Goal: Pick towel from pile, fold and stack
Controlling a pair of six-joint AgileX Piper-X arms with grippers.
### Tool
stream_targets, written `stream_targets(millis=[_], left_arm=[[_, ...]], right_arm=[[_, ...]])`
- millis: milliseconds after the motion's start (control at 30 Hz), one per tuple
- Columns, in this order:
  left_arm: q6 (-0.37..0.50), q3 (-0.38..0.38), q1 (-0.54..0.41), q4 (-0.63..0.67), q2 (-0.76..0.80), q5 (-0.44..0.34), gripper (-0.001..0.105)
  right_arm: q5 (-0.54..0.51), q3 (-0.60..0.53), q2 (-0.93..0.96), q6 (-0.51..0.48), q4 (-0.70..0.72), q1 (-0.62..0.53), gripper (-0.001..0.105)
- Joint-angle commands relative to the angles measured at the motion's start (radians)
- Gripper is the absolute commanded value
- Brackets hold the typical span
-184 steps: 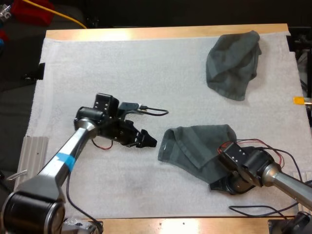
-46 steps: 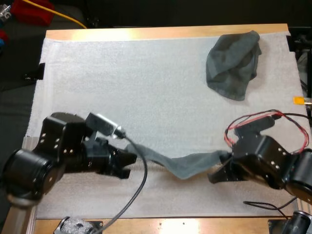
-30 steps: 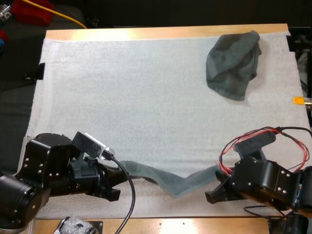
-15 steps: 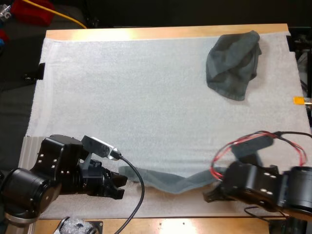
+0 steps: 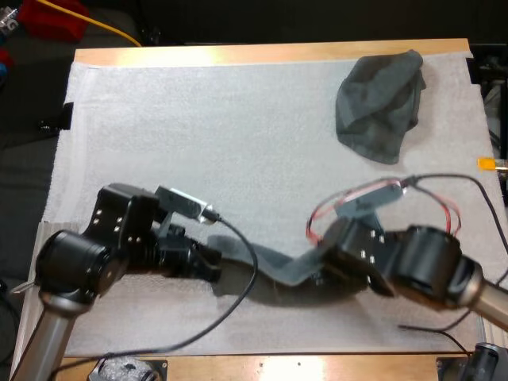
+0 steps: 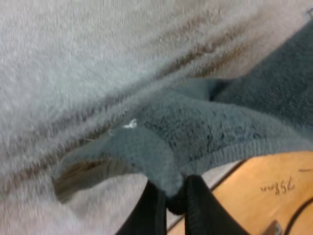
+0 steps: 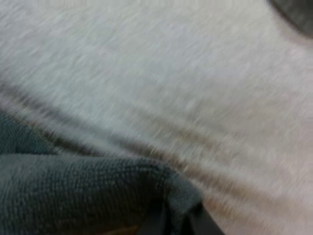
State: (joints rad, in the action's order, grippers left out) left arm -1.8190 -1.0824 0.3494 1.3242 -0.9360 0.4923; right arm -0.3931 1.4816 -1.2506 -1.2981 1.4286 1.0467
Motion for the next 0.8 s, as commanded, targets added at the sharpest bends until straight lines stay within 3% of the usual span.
stream_targets(millis=[0, 300, 633, 767], left_arm=[[0.006, -0.001, 0.005, -0.039, -0.015, -0.013, 0.0], [0.031, -0.001, -0.01, -0.154, -0.151, -0.086, 0.0], [0.052, -0.001, -0.064, -0.245, -0.348, -0.085, 0.0], [0.052, -0.001, -0.11, -0.276, -0.416, -0.022, 0.0]], right_arm=[[0.002, 0.008, -0.005, -0.049, -0.031, -0.034, 0.003], [0.172, 0.008, -0.097, -0.154, -0.191, -0.246, 0.003], [0.387, 0.008, -0.225, -0.157, -0.251, -0.418, 0.003], [0.395, 0.008, -0.276, -0.157, -0.252, -0.443, 0.003]])
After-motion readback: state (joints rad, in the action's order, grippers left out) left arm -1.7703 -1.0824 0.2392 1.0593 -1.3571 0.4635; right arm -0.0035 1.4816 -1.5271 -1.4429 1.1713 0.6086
